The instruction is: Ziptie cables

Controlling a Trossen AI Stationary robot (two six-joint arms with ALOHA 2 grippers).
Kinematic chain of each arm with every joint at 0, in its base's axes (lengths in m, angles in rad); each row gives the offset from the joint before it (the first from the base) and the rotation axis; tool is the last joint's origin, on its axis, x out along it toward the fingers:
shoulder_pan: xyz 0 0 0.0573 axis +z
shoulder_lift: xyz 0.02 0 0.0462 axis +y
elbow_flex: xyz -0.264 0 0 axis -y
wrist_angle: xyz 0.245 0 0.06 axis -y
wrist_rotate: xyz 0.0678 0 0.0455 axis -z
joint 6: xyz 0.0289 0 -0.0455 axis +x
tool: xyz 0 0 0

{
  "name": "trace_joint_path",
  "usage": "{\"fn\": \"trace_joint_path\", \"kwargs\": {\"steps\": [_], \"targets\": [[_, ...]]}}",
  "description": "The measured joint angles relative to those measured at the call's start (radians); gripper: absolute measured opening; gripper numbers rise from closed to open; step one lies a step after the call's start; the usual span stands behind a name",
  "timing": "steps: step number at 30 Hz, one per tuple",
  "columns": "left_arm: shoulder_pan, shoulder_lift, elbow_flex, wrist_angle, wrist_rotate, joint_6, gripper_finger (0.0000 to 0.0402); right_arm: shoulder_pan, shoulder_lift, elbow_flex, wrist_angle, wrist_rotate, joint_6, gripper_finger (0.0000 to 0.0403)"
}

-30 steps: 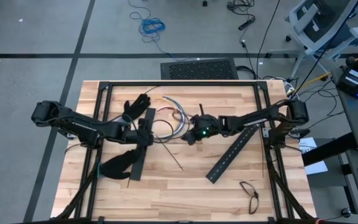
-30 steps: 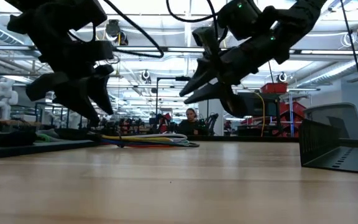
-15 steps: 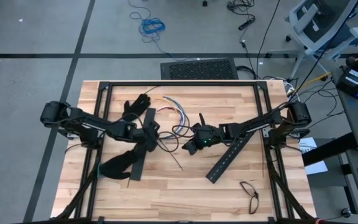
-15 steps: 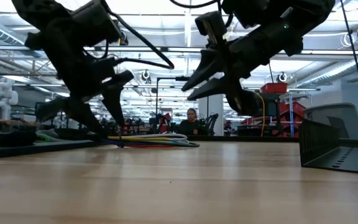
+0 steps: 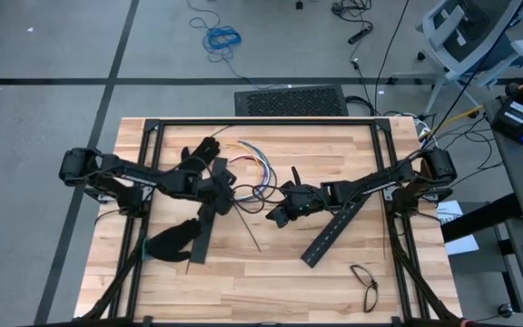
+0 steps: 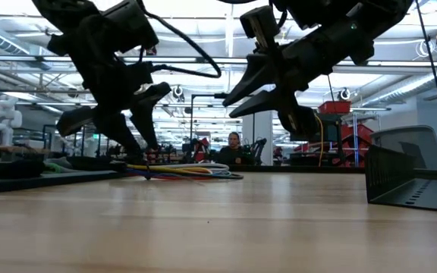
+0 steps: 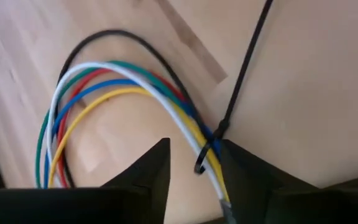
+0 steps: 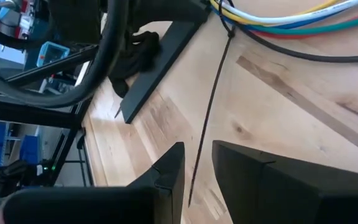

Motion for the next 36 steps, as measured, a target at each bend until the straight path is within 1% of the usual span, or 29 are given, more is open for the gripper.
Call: {"fn": "trace_joint_path", "kwargs": {"steps": [5,9,13,18,22,30,36], "targets": [[0.015,0.001,0.000,-0.004,0.021,0.000,0.0100,0.001,0.000,0.000,0.006,-0.003,0.015,0.0077],[0.035,0.001,0.000,-0.004,0.023,0.007,0.0088,0.007,0.000,0.000,0.018,-0.004,0.018,0.0077],[0.053,0.001,0.000,-0.004,0.057,0.008,0.0086,0.011,0.000,0.000,0.021,-0.005,0.023,0.0077],[0.060,0.001,0.000,-0.004,0.063,0.008,0.0086,0.016,0.000,0.000,0.023,-0.006,0.037,0.0077],[0.059,0.001,0.000,-0.006,0.109,0.008,0.0086,0.018,0.000,0.000,0.023,-0.006,0.041,0.0077],[0.059,0.039,0.000,-0.001,0.110,0.008,0.0086,0.018,0.000,0.000,0.030,-0.008,0.042,0.0077],[0.059,0.073,0.000,0.005,0.095,0.008,0.0086,0.018,0.000,0.000,0.072,-0.008,0.049,0.0077]]}}
